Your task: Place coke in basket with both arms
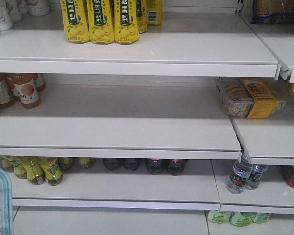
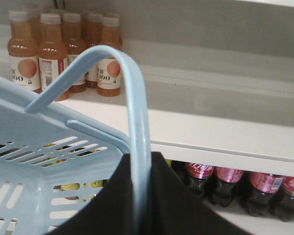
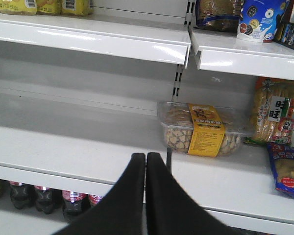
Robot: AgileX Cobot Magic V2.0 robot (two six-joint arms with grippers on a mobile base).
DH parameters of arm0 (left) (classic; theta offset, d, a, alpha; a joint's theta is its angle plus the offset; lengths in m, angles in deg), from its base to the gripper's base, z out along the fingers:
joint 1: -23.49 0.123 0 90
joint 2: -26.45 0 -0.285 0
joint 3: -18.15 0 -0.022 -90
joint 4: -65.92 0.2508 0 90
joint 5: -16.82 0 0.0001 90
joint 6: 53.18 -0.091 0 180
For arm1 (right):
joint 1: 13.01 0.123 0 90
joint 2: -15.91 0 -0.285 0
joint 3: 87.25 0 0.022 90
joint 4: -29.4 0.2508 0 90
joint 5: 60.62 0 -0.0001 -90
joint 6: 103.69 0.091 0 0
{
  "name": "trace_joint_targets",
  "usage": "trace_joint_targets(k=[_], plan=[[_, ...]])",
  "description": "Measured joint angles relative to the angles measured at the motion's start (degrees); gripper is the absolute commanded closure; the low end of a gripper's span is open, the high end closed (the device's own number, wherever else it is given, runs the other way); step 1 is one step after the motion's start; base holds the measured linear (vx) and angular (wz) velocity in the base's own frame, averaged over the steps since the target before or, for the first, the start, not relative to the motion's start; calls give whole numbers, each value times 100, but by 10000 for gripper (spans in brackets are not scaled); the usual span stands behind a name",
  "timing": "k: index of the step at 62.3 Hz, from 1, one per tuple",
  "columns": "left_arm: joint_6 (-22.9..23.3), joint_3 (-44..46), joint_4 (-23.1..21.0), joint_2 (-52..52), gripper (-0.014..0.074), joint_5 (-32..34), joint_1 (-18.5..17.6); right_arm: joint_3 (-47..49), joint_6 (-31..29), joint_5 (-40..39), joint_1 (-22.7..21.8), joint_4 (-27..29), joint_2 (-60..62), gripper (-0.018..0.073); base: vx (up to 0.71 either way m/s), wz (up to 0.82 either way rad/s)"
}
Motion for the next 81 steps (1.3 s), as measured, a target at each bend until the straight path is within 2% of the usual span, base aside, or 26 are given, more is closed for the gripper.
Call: trace_joint_targets(k=[81], plan=[[-18, 0, 0, 0, 602, -107, 0, 0, 0, 0, 0, 0, 0, 569, 0, 0]])
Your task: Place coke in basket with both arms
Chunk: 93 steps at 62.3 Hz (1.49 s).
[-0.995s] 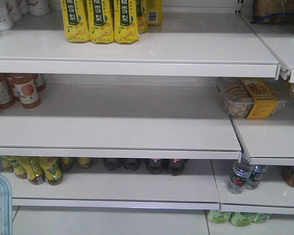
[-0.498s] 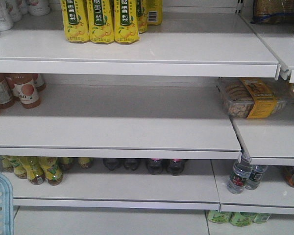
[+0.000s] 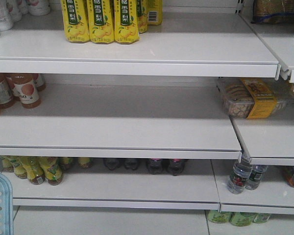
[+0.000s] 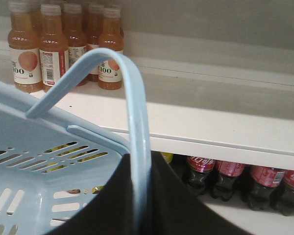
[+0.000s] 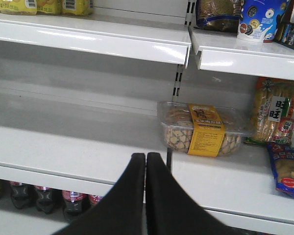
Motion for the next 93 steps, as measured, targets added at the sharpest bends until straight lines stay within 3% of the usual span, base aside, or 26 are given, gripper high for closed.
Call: trace_joint_targets(k=[43, 62, 80, 93], plan=[[0, 0, 0, 0, 602, 0, 0, -107, 0, -34, 0, 8, 0, 569, 0, 0], [0, 0, 0, 0, 602, 0, 0, -561, -221, -112, -39, 547, 0, 569, 0, 0], [0, 0, 0, 0, 602, 0, 0, -566, -1647, -262, -1173, 2059, 0, 569, 0, 0], [0, 0, 0, 0, 602, 0, 0, -793, -1765, -489, -1350, 2155, 140, 569, 0, 0]])
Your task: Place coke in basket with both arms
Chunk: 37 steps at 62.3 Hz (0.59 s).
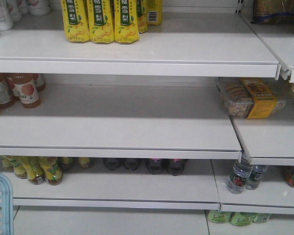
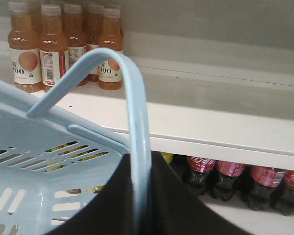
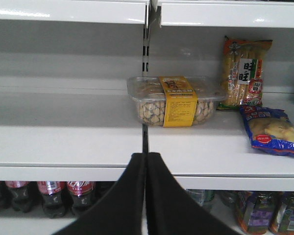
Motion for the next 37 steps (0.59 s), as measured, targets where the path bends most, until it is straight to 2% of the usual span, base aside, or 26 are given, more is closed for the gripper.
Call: trace_joint_targets(k=[19, 37], plan=[[0, 0, 0, 0, 602, 0, 0, -686, 824, -623, -12, -396, 840, 569, 0, 0], [0, 0, 0, 0, 602, 0, 0, -691, 743, -634, -4, -424, 858, 569, 0, 0]])
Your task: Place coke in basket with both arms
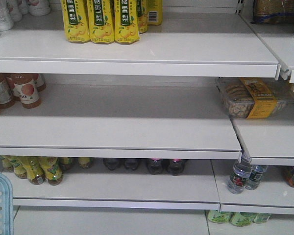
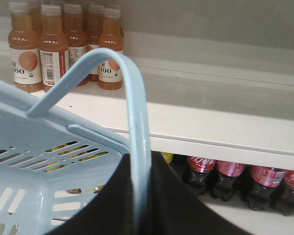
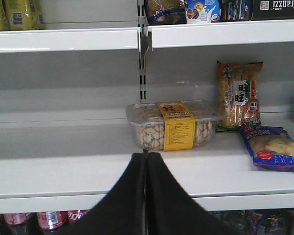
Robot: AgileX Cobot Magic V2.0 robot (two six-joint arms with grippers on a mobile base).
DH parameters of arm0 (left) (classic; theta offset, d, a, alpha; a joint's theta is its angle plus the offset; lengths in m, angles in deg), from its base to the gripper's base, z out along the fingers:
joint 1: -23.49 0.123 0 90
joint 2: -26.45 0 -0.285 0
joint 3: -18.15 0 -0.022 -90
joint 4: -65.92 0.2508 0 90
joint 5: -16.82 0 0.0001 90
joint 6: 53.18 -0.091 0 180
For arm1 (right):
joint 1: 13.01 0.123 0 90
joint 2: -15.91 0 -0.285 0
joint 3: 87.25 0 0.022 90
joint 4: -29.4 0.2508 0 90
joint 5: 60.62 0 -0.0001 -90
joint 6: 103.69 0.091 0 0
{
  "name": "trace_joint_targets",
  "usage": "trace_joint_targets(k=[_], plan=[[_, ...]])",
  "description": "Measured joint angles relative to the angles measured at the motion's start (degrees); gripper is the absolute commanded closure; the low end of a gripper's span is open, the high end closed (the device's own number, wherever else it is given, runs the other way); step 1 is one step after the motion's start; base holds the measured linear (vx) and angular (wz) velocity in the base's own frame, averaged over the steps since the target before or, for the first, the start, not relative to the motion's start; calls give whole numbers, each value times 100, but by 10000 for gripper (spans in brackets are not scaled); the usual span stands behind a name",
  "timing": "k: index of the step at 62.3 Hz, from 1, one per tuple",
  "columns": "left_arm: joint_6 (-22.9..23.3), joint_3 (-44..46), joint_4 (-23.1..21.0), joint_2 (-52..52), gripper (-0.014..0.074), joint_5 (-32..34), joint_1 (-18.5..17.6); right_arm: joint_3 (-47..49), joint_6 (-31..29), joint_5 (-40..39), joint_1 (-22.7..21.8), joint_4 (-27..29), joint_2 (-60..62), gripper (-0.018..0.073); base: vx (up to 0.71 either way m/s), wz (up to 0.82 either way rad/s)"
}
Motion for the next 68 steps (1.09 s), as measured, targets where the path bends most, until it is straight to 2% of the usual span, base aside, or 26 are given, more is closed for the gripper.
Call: trace_joint_targets(k=[19, 68], plan=[[0, 0, 0, 0, 602, 0, 0, 0, -548, 0, 305, 4, 0, 569, 0, 0], [0, 0, 0, 0, 602, 0, 0, 0, -572, 0, 305, 24, 0, 569, 0, 0]])
